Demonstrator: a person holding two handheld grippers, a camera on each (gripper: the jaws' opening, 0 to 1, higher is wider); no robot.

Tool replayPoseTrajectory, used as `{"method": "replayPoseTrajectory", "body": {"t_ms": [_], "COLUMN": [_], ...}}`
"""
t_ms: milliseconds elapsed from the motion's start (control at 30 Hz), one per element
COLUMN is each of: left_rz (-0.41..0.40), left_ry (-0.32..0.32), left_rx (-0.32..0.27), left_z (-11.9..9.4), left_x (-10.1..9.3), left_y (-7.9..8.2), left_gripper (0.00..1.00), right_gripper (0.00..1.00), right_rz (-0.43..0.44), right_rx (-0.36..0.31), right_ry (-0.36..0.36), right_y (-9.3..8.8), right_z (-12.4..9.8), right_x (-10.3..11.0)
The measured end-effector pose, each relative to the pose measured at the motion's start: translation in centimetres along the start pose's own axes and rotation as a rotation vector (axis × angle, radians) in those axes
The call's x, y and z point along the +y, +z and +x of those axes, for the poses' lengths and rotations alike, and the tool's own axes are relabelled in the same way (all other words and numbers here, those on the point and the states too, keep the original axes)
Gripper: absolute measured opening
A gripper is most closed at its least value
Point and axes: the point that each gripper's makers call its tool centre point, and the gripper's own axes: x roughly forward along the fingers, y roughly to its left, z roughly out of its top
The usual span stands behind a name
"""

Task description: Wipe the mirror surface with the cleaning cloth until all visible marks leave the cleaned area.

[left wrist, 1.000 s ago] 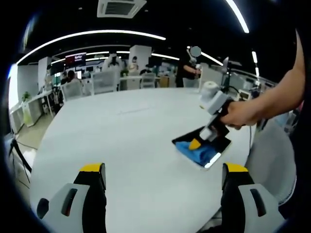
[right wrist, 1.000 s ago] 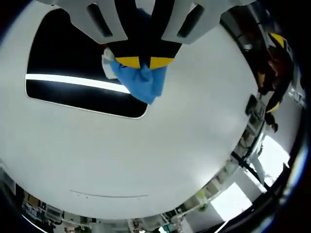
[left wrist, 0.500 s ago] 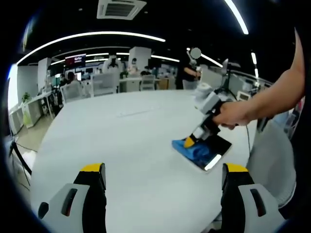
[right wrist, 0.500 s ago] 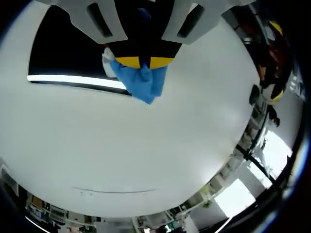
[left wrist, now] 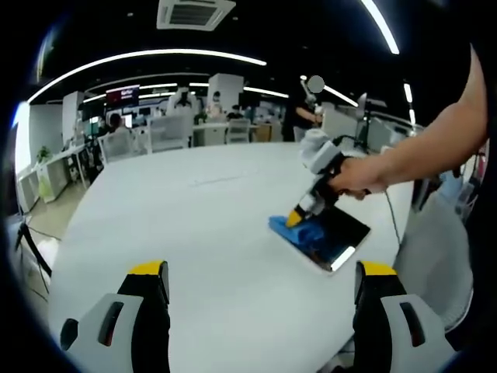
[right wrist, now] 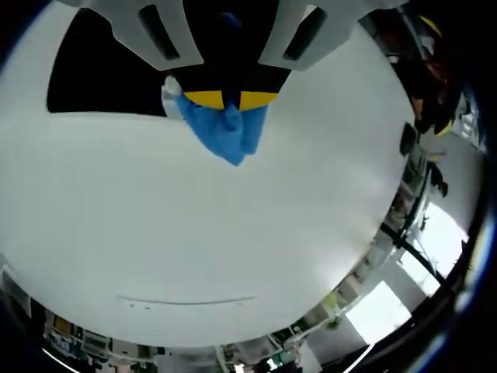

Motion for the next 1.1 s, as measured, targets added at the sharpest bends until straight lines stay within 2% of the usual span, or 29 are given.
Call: {"method": "replayPoseTrajectory", "body": {"t_ms": [233,400,567,733,1100], "left_rz": [-0.008,-0.011,-0.01,0.002,0.001], "left_ry": [0.007,0.015,0.028,0.022,0.044], "left_rx": [-0.01,-0.01,0.0,0.01,-0.004], "left_z": [0.0,-0.1,-0.3,-0.3,-0.4], "left_x": [-0.5,-0.8,-0.7,-1.5,-2.2], "left_y": [0.0,0.1,0.0,0.1,0.7], "left_gripper": [1.0,1.0,1.0,1.0,1.0], "right_gripper": [0.0,0.0,0.0,0.0,0.0], "right_rz": [0.004,-0.024,-0.052,-0.056,-0.059], "right_rx": [-0.006,0.002,-0.018,-0.021,-0.02], "right_ry": [0.013,0.007,0.022,0.033,0.04], "right_y": [0.7,1.1,0.9,0.6,0.2], "right_z": [0.1,0.7,0.4,-0.1,-0.6], "right_x": [-0.1,-0.2,-0.1,-0.1,-1.1]}}
